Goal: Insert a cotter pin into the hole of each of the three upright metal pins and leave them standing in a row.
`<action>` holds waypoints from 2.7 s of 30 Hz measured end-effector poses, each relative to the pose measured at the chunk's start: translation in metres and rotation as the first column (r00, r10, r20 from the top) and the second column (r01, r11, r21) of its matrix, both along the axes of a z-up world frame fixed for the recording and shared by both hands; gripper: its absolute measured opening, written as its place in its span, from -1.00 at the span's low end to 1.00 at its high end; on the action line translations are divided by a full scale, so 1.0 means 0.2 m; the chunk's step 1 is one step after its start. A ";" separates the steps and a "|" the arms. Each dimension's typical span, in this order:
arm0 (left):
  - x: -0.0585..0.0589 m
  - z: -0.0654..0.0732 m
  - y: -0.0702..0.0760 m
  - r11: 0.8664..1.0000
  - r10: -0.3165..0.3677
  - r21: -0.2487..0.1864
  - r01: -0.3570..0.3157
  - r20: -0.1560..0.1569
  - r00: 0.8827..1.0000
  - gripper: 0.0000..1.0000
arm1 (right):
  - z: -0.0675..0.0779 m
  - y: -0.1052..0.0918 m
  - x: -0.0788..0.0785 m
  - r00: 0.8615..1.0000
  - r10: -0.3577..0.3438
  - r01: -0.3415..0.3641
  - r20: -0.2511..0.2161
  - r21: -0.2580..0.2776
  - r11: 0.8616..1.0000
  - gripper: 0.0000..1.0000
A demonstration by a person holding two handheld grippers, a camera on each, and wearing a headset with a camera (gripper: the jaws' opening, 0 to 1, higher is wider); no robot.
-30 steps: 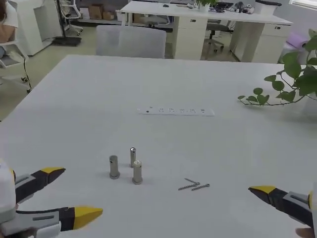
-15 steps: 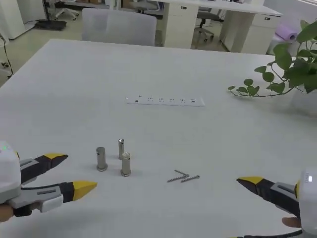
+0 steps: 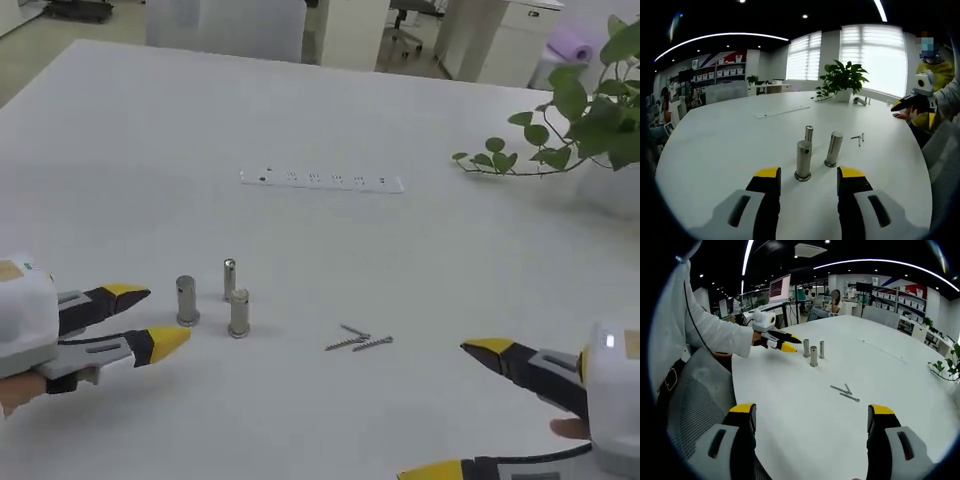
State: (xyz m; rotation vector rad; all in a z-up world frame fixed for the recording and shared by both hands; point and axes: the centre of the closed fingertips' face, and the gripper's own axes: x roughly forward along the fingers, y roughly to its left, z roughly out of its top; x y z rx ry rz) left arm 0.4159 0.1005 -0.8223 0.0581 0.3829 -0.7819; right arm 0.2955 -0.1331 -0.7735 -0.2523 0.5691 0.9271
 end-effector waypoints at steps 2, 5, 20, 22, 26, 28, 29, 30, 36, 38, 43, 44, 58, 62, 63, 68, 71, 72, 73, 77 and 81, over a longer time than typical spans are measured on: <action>0.02 -0.02 -0.01 1.000 0.002 -0.003 -0.002 -0.005 1.000 -0.17 | 0.00 0.00 0.00 1.000 -0.002 0.002 -0.001 -0.005 1.000 0.88; 0.05 -0.03 -0.03 1.000 0.010 -0.003 -0.010 -0.006 1.000 -0.22 | 0.00 -0.01 0.01 1.000 -0.003 0.003 -0.004 -0.009 1.000 0.88; 0.12 -0.08 -0.07 1.000 0.002 0.001 -0.002 -0.012 1.000 -0.52 | -0.01 0.01 0.00 1.000 -0.001 0.001 -0.013 -0.022 1.000 0.88; 0.13 -0.09 -0.08 1.000 -0.002 0.004 0.002 -0.015 1.000 -0.55 | -0.01 0.01 0.01 1.000 0.000 0.000 -0.014 -0.024 1.000 0.88; 0.13 -0.09 -0.08 1.000 -0.004 0.009 0.004 -0.010 1.000 -0.68 | -0.01 0.02 0.01 1.000 0.001 -0.001 -0.011 -0.023 1.000 0.88; 0.14 -0.10 -0.09 1.000 -0.007 0.004 0.007 -0.011 1.000 -0.75 | 0.00 0.02 0.01 1.000 0.000 0.000 -0.008 -0.023 1.000 0.88; 0.14 -0.10 -0.09 1.000 -0.008 0.010 0.008 -0.008 1.000 -0.75 | 0.00 0.02 0.01 1.000 0.000 0.000 -0.008 -0.025 1.000 0.87; 0.14 -0.10 -0.09 1.000 -0.009 0.009 0.009 -0.006 1.000 -0.75 | 0.00 0.02 0.01 1.000 0.000 0.000 -0.008 -0.026 1.000 0.87; 0.14 -0.10 -0.09 0.999 -0.031 0.012 0.031 -0.002 1.000 -0.77 | 0.00 0.01 0.01 1.000 -0.003 0.003 -0.007 -0.022 1.000 0.87; 0.13 -0.10 -0.09 0.999 -0.053 0.005 0.053 -0.007 0.999 -0.77 | 0.00 0.02 0.01 1.000 -0.003 0.003 -0.006 -0.020 1.000 0.87; 0.10 -0.10 -0.10 0.994 -0.110 0.011 0.110 -0.006 0.994 -0.79 | 0.00 0.02 0.01 1.000 -0.005 0.005 -0.006 -0.014 1.000 0.87; 0.08 -0.09 -0.11 0.990 -0.138 0.031 0.137 0.011 0.990 -0.79 | 0.00 0.02 0.01 1.000 -0.006 0.005 -0.006 -0.013 1.000 0.87; -0.16 -0.03 -0.21 0.932 -0.354 0.108 0.346 0.063 0.933 -0.80 | 0.00 0.03 0.01 1.000 0.000 0.000 -0.003 -0.001 1.000 0.87; -0.24 -0.02 -0.24 0.913 -0.401 0.107 0.393 0.063 0.914 -0.80 | 0.00 0.04 0.01 1.000 0.002 -0.002 -0.001 0.001 1.000 0.87; -0.25 -0.02 -0.24 0.909 -0.409 0.110 0.401 0.059 0.911 -0.80 | 0.00 0.04 0.01 1.000 0.002 -0.002 0.000 0.003 1.000 0.87; -0.31 -0.01 -0.26 0.900 -0.430 0.096 0.424 0.054 0.901 -0.80 | 0.00 0.05 0.00 1.000 0.008 -0.008 -0.001 0.005 1.000 0.87; -0.35 0.00 -0.27 0.894 -0.444 0.088 0.439 0.053 0.894 -0.80 | 0.00 0.05 -0.01 1.000 0.009 -0.009 -0.001 0.005 1.000 0.87; -0.36 0.01 -0.27 0.893 -0.448 0.082 0.443 0.053 0.893 -0.80 | 0.00 0.05 -0.01 1.000 0.010 -0.010 -0.002 0.005 1.000 0.87; -0.37 0.01 -0.27 0.892 -0.450 0.079 0.445 0.051 0.892 -0.80 | 0.00 0.05 -0.01 1.000 0.010 -0.010 -0.001 0.005 1.000 0.87; -0.42 0.00 -0.28 0.888 -0.457 0.070 0.454 0.049 0.888 -0.80 | 0.00 0.05 -0.01 1.000 0.013 -0.013 0.000 0.004 1.000 0.86; -0.47 -0.03 -0.28 0.882 -0.469 0.075 0.465 0.039 0.882 -0.80 | 0.00 0.06 -0.01 1.000 0.017 -0.017 -0.003 0.003 1.000 0.86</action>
